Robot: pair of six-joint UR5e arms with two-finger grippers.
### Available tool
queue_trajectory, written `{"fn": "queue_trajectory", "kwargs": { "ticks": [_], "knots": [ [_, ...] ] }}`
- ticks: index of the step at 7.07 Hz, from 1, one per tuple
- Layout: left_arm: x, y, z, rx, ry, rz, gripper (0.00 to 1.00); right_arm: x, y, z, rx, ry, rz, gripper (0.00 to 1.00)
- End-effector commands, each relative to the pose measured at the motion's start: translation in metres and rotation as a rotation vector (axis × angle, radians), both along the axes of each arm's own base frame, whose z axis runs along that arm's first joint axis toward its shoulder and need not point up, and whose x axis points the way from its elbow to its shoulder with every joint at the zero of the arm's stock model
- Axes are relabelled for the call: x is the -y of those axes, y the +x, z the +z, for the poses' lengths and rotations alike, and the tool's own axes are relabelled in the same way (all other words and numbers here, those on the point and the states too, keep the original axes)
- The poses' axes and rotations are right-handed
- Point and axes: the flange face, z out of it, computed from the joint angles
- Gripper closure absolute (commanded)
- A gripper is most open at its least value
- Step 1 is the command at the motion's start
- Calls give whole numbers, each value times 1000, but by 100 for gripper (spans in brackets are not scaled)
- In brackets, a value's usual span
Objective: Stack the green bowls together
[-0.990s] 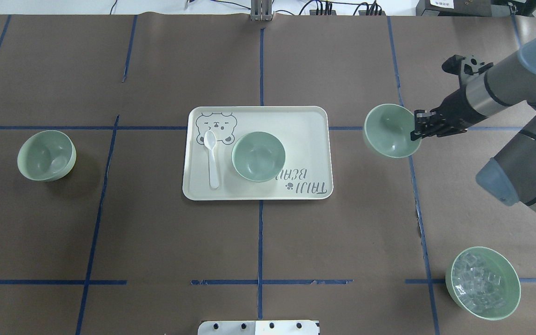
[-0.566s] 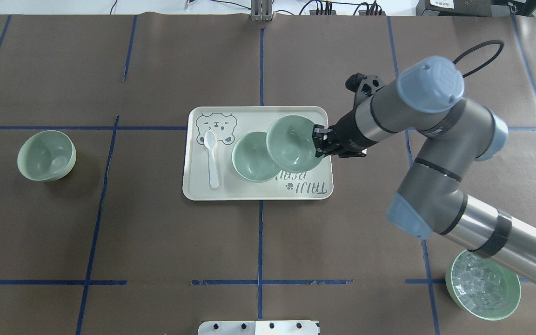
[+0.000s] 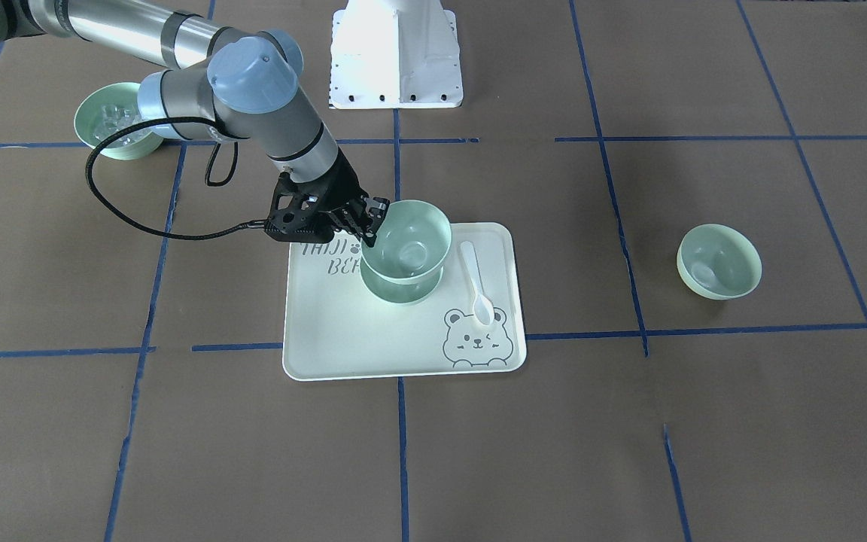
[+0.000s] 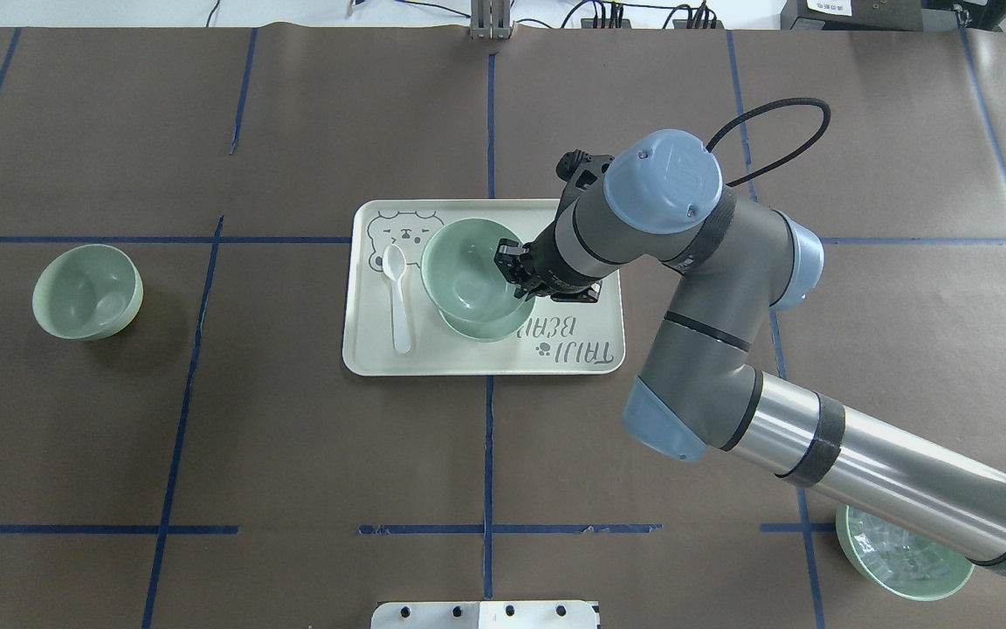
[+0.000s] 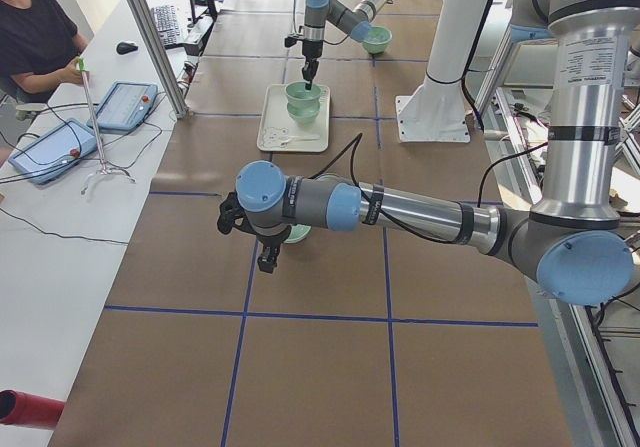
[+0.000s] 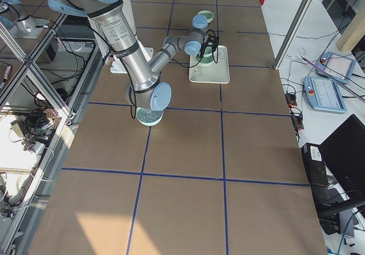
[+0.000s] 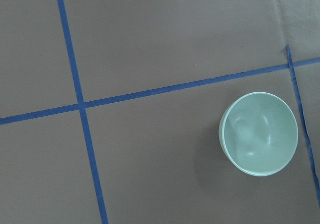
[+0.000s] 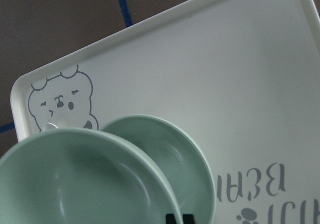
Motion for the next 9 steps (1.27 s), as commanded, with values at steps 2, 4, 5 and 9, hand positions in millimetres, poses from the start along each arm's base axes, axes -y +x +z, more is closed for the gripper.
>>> {"fn": "queue_trajectory", "kwargs": {
  "ticks": [2,4,5,9],
  "knots": [
    [0,0,0,-4,0,1,0,-4,-10,10,-18,-2,-2,100],
    [0,0,-1,-2,2,1,0,-3,-13,8,-18,1,4,100],
    [0,0,-1,-4,2,1,0,-1,-14,7,-25,-1,8,100],
    [0,0,-1,-4,0,0,0,2,-17,16,-43,-6,17,65]
  ]
}}
